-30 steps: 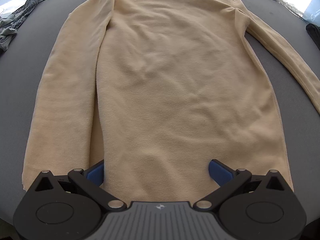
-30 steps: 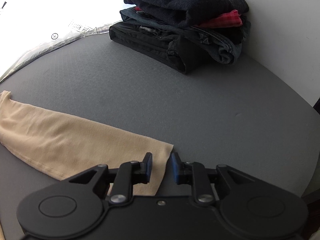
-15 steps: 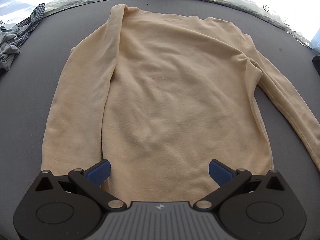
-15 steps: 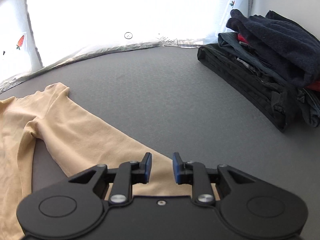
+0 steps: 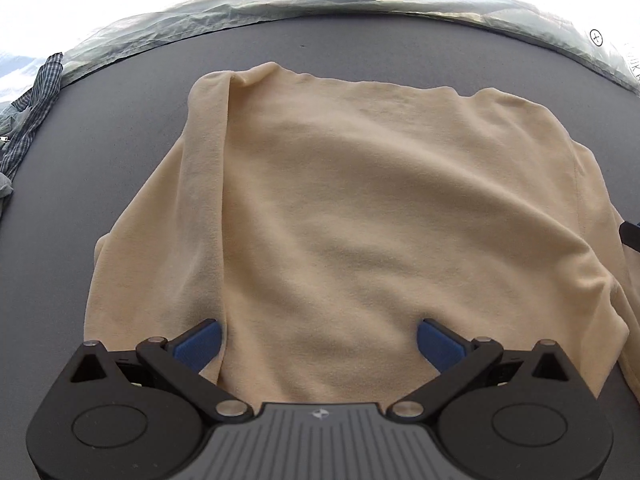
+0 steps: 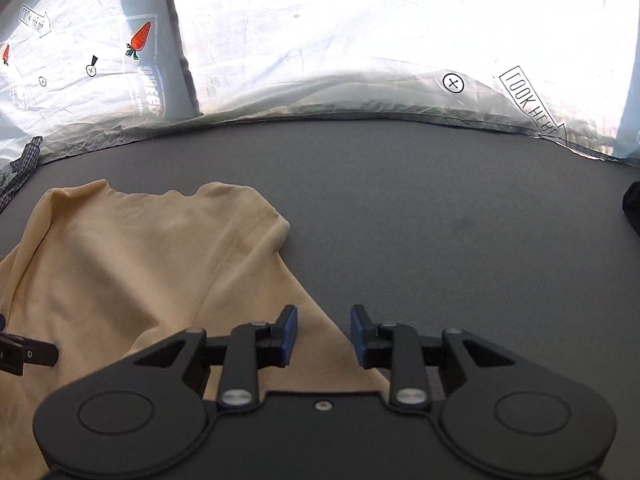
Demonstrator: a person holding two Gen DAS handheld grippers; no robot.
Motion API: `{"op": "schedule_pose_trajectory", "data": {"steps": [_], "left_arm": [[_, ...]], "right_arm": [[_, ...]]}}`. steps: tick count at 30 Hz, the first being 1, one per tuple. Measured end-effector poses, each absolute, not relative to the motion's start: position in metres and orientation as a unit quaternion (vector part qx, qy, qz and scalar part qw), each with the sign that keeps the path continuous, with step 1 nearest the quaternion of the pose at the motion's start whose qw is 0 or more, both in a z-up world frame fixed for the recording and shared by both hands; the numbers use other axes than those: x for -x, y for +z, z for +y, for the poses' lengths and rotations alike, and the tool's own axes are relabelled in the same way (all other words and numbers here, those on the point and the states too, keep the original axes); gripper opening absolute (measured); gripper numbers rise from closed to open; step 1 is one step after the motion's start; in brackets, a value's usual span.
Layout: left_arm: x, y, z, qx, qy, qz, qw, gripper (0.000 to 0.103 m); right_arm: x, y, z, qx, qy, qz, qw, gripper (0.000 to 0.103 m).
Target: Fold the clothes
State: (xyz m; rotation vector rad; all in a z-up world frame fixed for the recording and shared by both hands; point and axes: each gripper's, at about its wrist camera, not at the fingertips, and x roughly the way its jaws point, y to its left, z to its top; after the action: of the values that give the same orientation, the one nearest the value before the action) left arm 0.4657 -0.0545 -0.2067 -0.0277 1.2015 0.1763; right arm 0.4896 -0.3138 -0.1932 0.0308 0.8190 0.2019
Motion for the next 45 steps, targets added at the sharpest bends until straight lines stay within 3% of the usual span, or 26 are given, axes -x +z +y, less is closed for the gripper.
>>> {"op": "schedule_pose_trajectory", "data": {"steps": [2, 6, 17, 19, 21, 22, 25, 27, 29, 35, 42, 45], "left_arm": [[-0.469, -0.209, -0.051, 0.036, 0.091, 0.565, 0.820, 0.103], [-0.465, -0.209, -0.054, 0.024, 0.087, 0.555, 0.827, 0.103], [-0.458, -0.207, -0.054, 0.023, 0.084, 0.544, 0.835, 0.103], [-0.461, -0.208, -0.054, 0.023, 0.083, 0.548, 0.832, 0.103], [-0.464, -0.204, -0.053, 0.027, 0.080, 0.565, 0.821, 0.103], [-0.466, -0.202, -0.052, 0.029, 0.078, 0.575, 0.814, 0.103], [-0.454, -0.191, -0.050, 0.046, 0.074, 0.565, 0.821, 0.103], [-0.440, -0.187, -0.048, 0.053, 0.074, 0.561, 0.823, 0.103], [-0.422, -0.185, -0.046, 0.058, 0.078, 0.562, 0.821, 0.103], [-0.348, -0.174, -0.024, 0.064, 0.091, 0.554, 0.825, 0.103], [-0.255, -0.173, 0.017, 0.063, 0.136, 0.542, 0.827, 0.103], [-0.229, -0.176, 0.038, 0.095, 0.148, 0.548, 0.818, 0.103]], "right_arm": [[-0.495, -0.194, -0.309, -0.013, 0.107, 0.400, 0.910, 0.032], [-0.498, -0.193, -0.300, 0.028, 0.130, 0.395, 0.909, 0.003], [-0.505, -0.195, -0.310, 0.074, 0.084, 0.383, 0.917, 0.003], [-0.504, -0.192, -0.308, 0.078, 0.076, 0.386, 0.916, 0.010], [-0.493, -0.185, -0.313, 0.063, 0.065, 0.387, 0.918, 0.037], [-0.486, -0.181, -0.316, 0.054, 0.059, 0.388, 0.918, 0.044], [-0.466, -0.169, -0.324, 0.027, 0.041, 0.389, 0.920, 0.051], [-0.444, -0.166, -0.327, 0.016, 0.038, 0.394, 0.918, 0.068], [-0.419, -0.165, -0.326, 0.013, 0.035, 0.400, 0.916, 0.078], [-0.356, -0.167, -0.316, 0.009, 0.052, 0.418, 0.907, 0.085], [-0.293, -0.165, -0.299, 0.014, 0.079, 0.425, 0.902, 0.102], [-0.281, -0.159, -0.284, 0.027, 0.099, 0.412, 0.905, 0.103]]}}
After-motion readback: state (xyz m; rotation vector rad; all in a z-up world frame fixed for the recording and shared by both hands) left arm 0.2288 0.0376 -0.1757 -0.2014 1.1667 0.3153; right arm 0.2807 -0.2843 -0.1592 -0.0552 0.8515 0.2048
